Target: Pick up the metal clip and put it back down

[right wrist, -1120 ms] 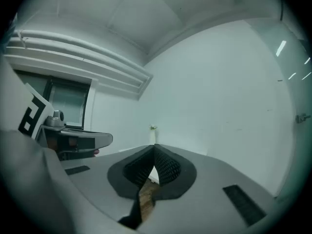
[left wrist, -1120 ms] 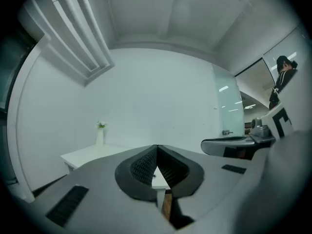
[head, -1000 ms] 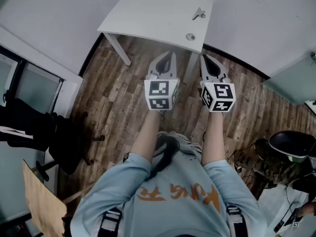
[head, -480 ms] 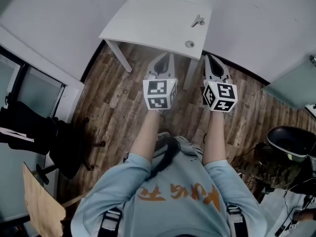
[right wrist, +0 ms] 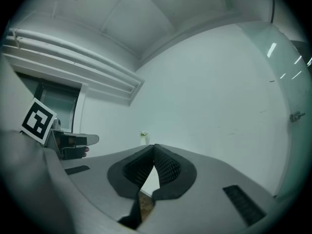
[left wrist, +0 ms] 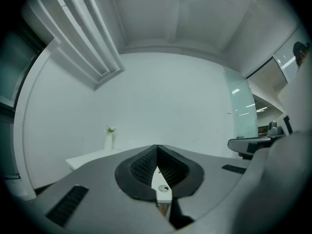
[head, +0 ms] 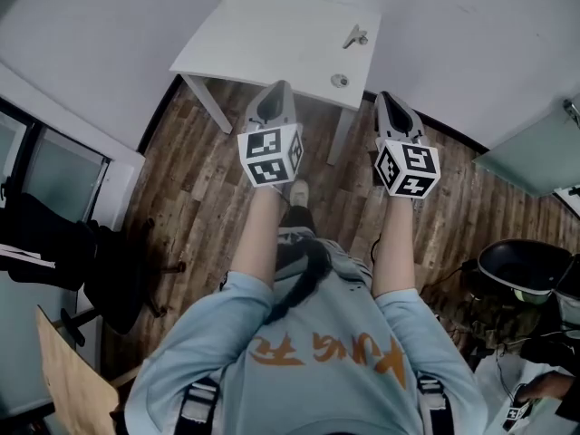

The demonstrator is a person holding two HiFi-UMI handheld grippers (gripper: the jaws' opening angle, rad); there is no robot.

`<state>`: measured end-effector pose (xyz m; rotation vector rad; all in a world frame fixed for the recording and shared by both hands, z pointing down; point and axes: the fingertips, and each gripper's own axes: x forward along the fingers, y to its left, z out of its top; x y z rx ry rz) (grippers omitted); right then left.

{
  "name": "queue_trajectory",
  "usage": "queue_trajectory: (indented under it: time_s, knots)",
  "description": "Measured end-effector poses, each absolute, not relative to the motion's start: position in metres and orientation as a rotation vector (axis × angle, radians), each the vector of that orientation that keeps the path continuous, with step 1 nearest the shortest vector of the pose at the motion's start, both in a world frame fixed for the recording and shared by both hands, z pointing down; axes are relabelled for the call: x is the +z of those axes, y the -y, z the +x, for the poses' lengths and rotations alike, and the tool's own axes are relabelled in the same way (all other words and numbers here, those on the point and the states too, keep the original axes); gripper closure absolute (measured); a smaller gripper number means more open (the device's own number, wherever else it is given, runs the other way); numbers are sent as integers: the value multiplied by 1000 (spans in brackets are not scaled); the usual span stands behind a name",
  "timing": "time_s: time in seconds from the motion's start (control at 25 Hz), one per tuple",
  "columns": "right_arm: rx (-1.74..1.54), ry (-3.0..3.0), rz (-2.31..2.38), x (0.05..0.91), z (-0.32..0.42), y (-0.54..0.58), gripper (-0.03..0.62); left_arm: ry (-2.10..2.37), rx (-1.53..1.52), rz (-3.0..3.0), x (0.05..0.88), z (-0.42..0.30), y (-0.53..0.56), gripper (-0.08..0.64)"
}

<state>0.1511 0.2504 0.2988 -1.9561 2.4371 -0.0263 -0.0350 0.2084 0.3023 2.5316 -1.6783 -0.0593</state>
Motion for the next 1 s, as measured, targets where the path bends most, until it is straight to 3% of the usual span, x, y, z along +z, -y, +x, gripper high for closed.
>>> queue_trajectory:
  time_s: [0.4,1.0]
  knots:
    - [4,-2364,-1983,294,181,-166,580,1620,-81,2623,298,-1,-120,543]
    - [-112,-2401,-1973,308,143,53,580,1553,-4,2560,323,-11,100,543]
